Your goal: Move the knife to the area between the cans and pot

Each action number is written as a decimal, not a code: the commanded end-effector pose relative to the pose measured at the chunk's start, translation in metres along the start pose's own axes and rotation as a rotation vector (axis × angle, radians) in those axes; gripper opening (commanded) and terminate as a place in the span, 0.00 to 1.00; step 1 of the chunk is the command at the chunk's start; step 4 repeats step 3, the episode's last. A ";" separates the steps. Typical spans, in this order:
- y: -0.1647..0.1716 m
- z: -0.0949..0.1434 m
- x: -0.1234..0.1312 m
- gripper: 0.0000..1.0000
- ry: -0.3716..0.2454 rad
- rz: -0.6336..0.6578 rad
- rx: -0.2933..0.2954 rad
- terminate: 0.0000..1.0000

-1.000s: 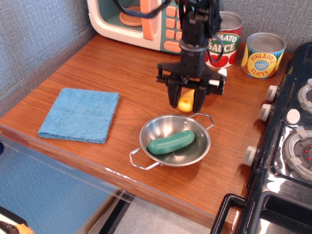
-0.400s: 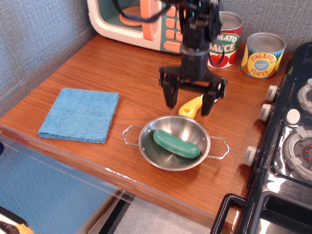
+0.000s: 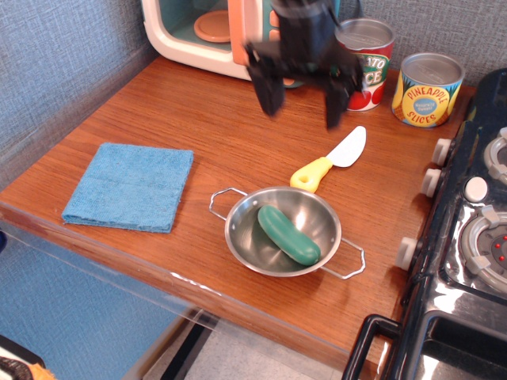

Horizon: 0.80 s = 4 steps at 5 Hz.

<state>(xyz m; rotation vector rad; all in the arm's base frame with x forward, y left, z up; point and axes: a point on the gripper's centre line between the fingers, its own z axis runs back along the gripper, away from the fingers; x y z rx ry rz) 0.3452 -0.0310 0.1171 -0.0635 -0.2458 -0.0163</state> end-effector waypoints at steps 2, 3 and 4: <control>0.028 0.027 -0.015 1.00 -0.033 -0.049 -0.002 0.00; 0.028 0.027 -0.015 1.00 -0.033 -0.049 -0.002 1.00; 0.028 0.027 -0.015 1.00 -0.033 -0.049 -0.002 1.00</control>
